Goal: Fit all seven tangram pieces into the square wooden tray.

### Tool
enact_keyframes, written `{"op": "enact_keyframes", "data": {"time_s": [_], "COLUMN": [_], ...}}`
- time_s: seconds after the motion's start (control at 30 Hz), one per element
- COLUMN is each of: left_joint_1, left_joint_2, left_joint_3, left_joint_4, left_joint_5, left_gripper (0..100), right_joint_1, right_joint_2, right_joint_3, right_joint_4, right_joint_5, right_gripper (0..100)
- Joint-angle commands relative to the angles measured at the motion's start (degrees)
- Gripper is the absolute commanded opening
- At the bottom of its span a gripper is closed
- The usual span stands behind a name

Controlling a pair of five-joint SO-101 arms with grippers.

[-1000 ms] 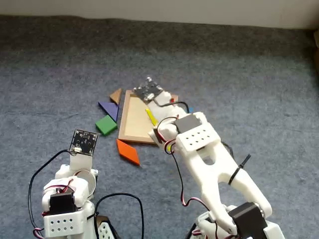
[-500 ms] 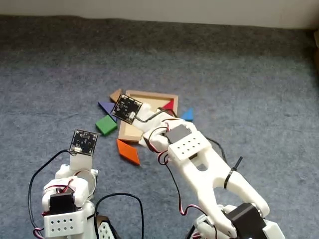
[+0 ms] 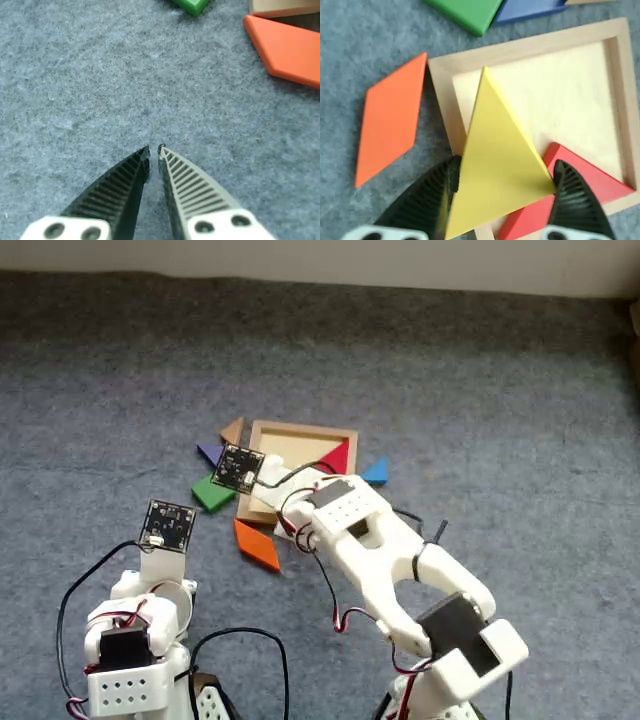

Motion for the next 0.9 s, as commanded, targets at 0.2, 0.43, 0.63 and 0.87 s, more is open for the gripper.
{"op": "enact_keyframes", "data": {"time_s": [0.2,0.43,0.63,0.87], "left_joint_1": [0.4,0.4,0.4,0.4], "left_joint_2": [-1.5,-1.5,-1.5,-1.5], "left_joint_3": [1.1,1.1,1.1,1.1], "left_joint_4": [0.4,0.4,0.4,0.4], "left_joint_5": [0.4,0.4,0.4,0.4], "left_gripper": [6,6,6,6], "right_joint_1": [2.2,2.2,2.8,2.9], "right_joint_2": [1.0,0.9,1.2,-0.7], "right_joint_3": [-6.9,-9.1,-14.6,-14.9], "right_joint_4": [-1.5,7.3,12.0,16.3], "right_joint_5": [0.9,0.9,0.7,0.7], "right_gripper": [20.3,30.7,32.5,32.4]}}
